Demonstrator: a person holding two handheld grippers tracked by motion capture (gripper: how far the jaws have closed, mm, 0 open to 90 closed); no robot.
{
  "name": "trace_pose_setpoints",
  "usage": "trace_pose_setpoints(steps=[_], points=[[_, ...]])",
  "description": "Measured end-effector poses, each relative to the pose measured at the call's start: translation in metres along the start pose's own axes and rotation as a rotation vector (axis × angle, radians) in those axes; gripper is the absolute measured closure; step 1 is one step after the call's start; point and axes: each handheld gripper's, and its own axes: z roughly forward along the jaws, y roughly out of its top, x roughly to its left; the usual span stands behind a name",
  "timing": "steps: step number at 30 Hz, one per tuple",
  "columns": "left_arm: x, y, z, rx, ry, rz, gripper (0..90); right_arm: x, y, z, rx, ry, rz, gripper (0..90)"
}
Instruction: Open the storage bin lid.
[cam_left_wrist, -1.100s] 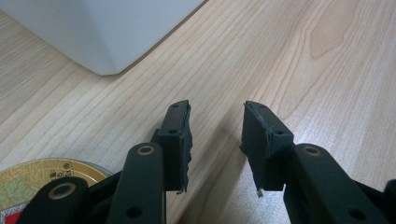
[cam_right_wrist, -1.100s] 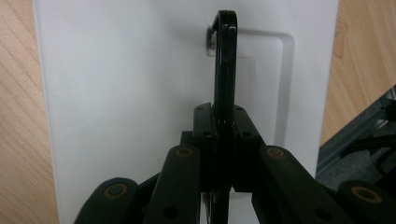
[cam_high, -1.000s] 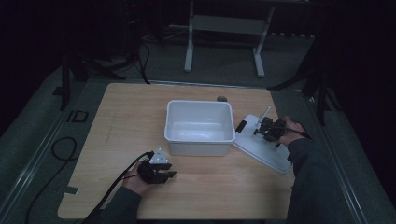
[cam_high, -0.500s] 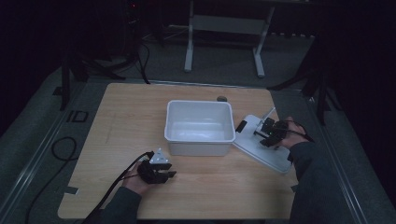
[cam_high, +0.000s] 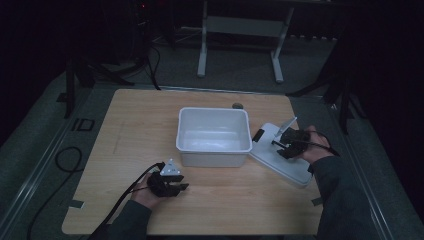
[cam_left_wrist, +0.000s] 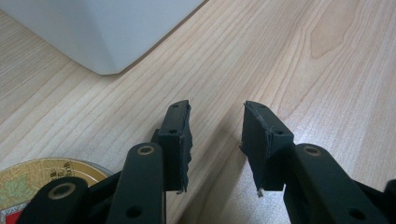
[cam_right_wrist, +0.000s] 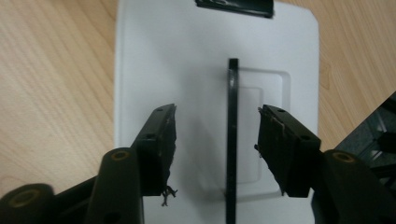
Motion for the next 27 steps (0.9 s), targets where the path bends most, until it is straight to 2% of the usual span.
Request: trace_pose_setpoints(steps=[2, 7, 11, 20, 21, 27], points=[[0.000, 0.000, 0.000, 0.000, -0.001, -0.001, 61.9, 0.003, 0.000, -0.001, -0.008, -0.003, -0.004, 48.0], [0.000, 0.000, 0.000, 0.001, 0.000, -0.001, 61.9, 0.020, 0.001, -0.005, -0.040, -0.032, -0.014, 49.5], [0.000, 0.000, 0.000, 0.000, 0.000, -0.001, 61.9, 0.032, -0.001, -0.007, -0.071, -0.037, -0.009, 50.3], [0.000, 0.000, 0.000, 0.001, 0.001, 0.000, 61.9, 0.062, -0.006, -0.002, -0.148, 0.001, 0.000, 49.9], [0.000, 0.000, 0.000, 0.002, 0.001, 0.001, 61.9, 0.068, -0.008, 0.002, -0.172, 0.003, 0.019, 50.0], [0.000, 0.000, 0.000, 0.001, 0.001, 0.000, 61.9, 0.079, -0.010, 0.009, -0.214, 0.036, 0.067, 49.7]])
